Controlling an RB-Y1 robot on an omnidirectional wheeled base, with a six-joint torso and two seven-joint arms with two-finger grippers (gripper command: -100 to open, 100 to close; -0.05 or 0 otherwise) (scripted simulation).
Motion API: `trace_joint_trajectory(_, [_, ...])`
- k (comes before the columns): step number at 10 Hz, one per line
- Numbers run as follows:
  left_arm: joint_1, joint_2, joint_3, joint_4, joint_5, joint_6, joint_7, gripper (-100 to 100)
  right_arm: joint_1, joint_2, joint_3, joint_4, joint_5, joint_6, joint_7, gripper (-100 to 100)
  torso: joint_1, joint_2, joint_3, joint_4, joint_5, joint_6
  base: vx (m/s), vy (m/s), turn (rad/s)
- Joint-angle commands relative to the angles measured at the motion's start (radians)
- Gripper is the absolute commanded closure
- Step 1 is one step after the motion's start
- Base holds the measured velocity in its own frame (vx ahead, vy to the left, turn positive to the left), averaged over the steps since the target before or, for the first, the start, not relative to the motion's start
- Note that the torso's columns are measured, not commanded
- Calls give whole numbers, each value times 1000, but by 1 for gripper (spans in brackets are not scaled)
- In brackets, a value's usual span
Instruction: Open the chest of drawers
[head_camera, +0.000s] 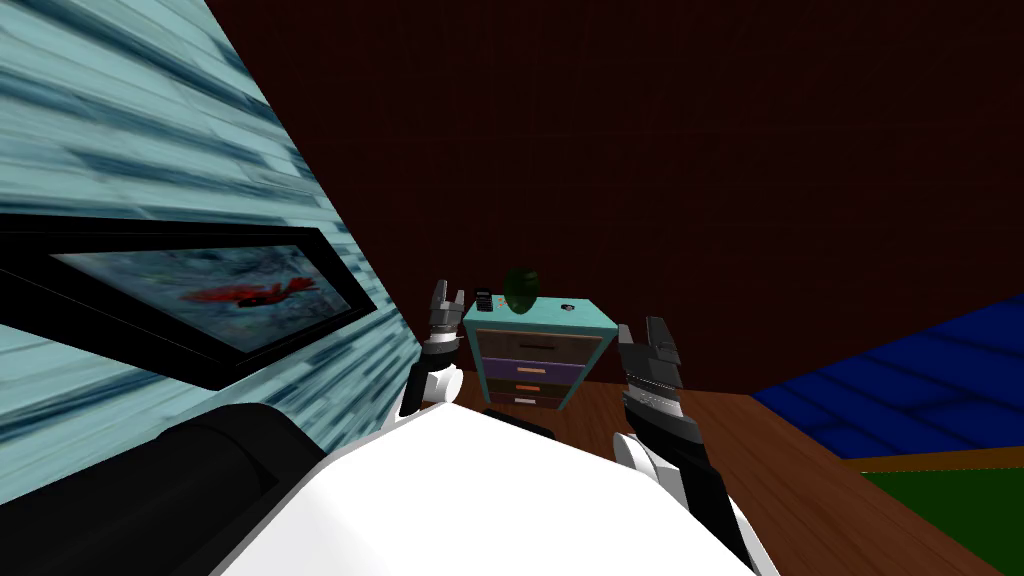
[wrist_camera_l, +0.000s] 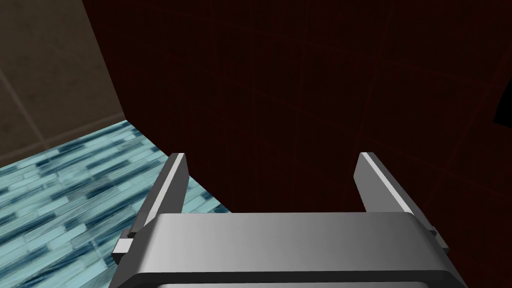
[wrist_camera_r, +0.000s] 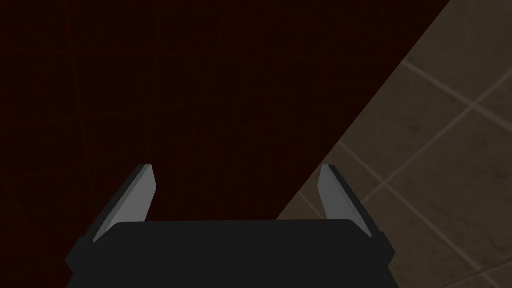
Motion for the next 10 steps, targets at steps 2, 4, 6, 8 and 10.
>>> trace_joint_trajectory(2, [0, 0, 0, 0, 0, 0, 0, 0, 0, 0, 0, 0, 0, 0, 0, 0, 0, 104, -209, 105, 0, 0, 0, 0, 0])
trace_joint_trajectory(4, [0, 0, 0, 0, 0, 0, 0, 0, 0, 0, 0, 0, 0, 0, 0, 0, 0, 248, -497, 248, 0, 0, 0, 0, 0])
trace_joint_trajectory(6, [0, 0, 0, 0, 0, 0, 0, 0, 0, 0, 0, 0, 0, 0, 0, 0, 0, 396, -792, 396, 0, 0, 0, 0, 0])
trace_joint_trajectory(8, [0, 0, 0, 0, 0, 0, 0, 0, 0, 0, 0, 0, 0, 0, 0, 0, 0, 544, -1087, 544, 0, 0, 0, 0, 0])
trace_joint_trajectory(10, [0, 0, 0, 0, 0, 0, 0, 0, -4, -40, -4, 7, 21, 3, 23, -100, 0, 691, -1382, 691, 0, 0, 1, 13, 3])
